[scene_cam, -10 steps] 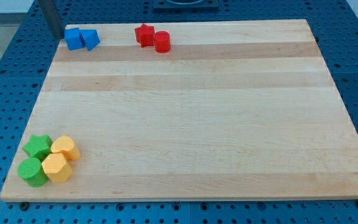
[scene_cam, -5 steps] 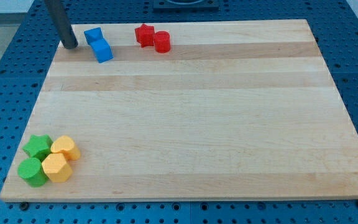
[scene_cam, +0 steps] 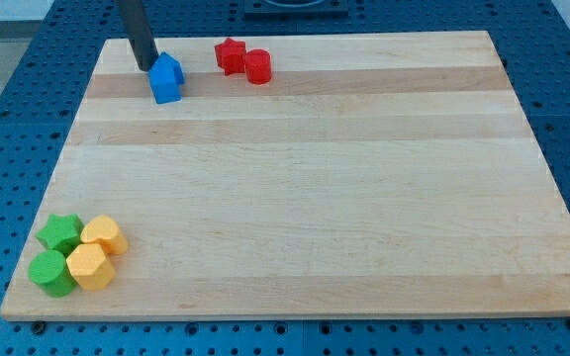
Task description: Place the blue blocks diagonal to the red blocks
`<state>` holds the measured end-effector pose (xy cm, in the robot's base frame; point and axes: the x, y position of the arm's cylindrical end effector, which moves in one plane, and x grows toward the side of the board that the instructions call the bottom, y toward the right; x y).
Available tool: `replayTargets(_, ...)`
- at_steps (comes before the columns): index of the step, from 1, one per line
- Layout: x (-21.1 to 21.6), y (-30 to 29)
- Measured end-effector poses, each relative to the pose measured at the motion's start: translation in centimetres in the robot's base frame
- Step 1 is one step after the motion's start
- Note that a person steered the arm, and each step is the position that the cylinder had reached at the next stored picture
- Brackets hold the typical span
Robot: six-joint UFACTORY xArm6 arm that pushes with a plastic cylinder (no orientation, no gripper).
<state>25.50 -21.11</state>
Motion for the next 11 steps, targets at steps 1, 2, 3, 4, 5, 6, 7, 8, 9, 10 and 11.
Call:
replayTargets(1,1.9,4.3)
replayTargets(2,1.4,5.5)
replayTargets(3,-0.7,3.9)
replayTargets(4,-1.4,1.5)
replayTargets(5,0.4,-0.8)
replayTargets(6,4.2,-1.3)
replayTargets(7,7.6,0.5)
replayTargets(8,10.5,3.6)
replayTargets(9,10.9,4.7)
replayTargets(10,11.8,4.4)
replayTargets(11,12.7,9.2)
